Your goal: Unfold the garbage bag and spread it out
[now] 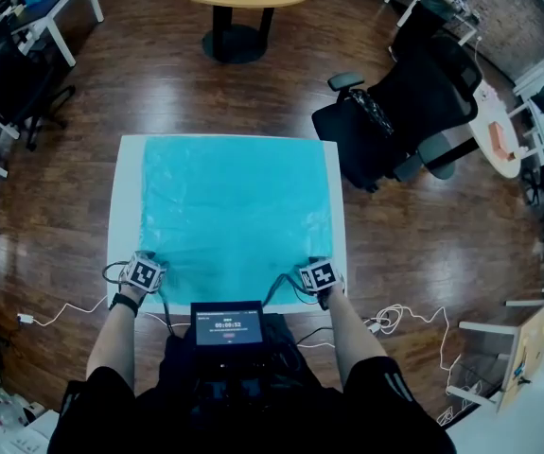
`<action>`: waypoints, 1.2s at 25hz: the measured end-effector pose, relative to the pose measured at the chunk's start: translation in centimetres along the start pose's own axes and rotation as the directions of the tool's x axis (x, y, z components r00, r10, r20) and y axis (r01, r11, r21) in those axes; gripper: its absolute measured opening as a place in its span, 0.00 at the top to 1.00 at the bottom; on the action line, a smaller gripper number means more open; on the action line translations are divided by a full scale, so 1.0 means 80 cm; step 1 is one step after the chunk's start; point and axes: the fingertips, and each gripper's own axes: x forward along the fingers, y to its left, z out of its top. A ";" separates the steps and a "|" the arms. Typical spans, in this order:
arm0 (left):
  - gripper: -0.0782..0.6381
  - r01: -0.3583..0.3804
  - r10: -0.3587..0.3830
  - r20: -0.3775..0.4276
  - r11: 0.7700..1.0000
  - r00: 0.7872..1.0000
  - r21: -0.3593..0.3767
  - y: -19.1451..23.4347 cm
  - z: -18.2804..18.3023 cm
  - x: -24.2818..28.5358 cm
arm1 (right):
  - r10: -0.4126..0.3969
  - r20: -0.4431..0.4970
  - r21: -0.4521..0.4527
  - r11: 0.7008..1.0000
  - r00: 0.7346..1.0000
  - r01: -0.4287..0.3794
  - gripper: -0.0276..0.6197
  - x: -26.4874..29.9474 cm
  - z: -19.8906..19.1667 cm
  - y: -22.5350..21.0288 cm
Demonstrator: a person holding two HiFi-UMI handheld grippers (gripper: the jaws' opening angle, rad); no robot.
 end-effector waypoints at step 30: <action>0.59 0.045 -0.048 -0.044 0.997 0.998 -0.060 -0.013 -0.075 -0.011 | -0.023 0.042 -0.003 1.000 0.999 0.023 0.57 0.000 0.002 0.001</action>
